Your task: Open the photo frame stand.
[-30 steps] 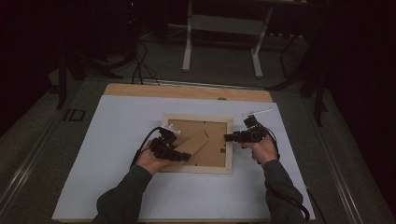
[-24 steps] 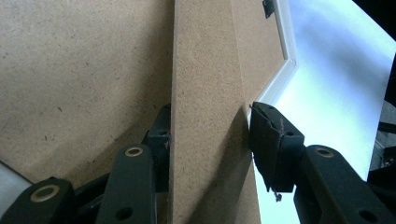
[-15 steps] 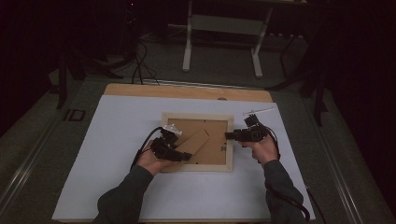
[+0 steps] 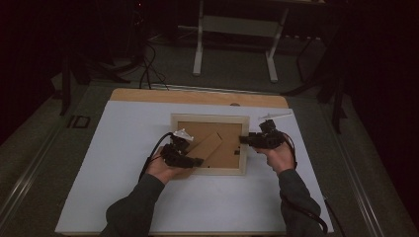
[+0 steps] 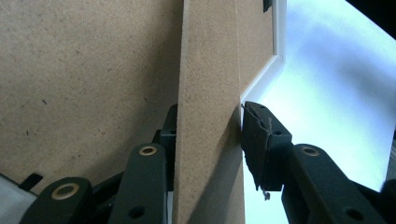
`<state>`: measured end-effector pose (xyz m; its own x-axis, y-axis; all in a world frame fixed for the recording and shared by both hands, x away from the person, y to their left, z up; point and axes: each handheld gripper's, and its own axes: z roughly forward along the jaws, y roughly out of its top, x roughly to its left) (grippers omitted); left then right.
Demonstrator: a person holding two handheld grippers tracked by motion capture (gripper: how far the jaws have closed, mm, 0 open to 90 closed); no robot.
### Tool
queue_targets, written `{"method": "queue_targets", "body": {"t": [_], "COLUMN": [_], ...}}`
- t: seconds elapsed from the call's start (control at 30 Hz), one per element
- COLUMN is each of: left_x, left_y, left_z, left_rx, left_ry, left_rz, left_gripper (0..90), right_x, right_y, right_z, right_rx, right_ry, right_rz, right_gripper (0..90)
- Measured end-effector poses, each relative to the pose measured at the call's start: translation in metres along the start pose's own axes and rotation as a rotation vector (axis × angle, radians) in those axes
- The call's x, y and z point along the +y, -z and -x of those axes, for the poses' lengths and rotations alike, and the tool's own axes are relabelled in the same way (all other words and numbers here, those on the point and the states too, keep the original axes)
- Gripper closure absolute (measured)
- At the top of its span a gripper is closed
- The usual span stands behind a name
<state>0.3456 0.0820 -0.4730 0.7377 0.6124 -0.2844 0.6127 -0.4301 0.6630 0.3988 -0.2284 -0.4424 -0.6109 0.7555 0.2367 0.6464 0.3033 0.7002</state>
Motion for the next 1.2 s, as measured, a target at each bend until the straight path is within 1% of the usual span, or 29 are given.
{"method": "queue_targets", "body": {"t": [0.3, 0.4, 0.6, 0.8, 1.03, 1.2], "left_x": [0.003, 0.004, 0.004, 0.005, 0.008, 0.008], "left_y": [0.001, 0.002, 0.002, 0.002, 0.002, 0.001], "left_z": [0.002, 0.001, 0.001, -0.001, -0.002, -0.003], "left_rx": [0.053, 0.058, 0.071, 0.081, 0.11, 0.114], "left_ry": [-0.025, -0.021, -0.025, -0.02, -0.027, -0.026], "left_rz": [0.022, 0.032, 0.036, 0.053, 0.058, 0.067], "left_gripper": [68.2, 69.8, 70.9, 72.4, 72.9, 73.5], "right_x": [0.004, 0.005, 0.005, 0.003, 0.003, 0.001], "right_y": [0.008, 0.01, 0.011, 0.012, 0.012, 0.013], "right_z": [-0.005, -0.007, -0.01, -0.014, -0.019, -0.024], "right_rx": [-0.013, -0.017, -0.033, -0.07, -0.102, -0.129], "right_ry": [0.019, 0.029, 0.043, 0.064, 0.087, 0.109], "right_rz": [0.045, 0.06, 0.073, 0.099, 0.115, 0.128], "right_gripper": [61.8, 62.3, 62.4, 62.4, 62.6, 62.7]}}
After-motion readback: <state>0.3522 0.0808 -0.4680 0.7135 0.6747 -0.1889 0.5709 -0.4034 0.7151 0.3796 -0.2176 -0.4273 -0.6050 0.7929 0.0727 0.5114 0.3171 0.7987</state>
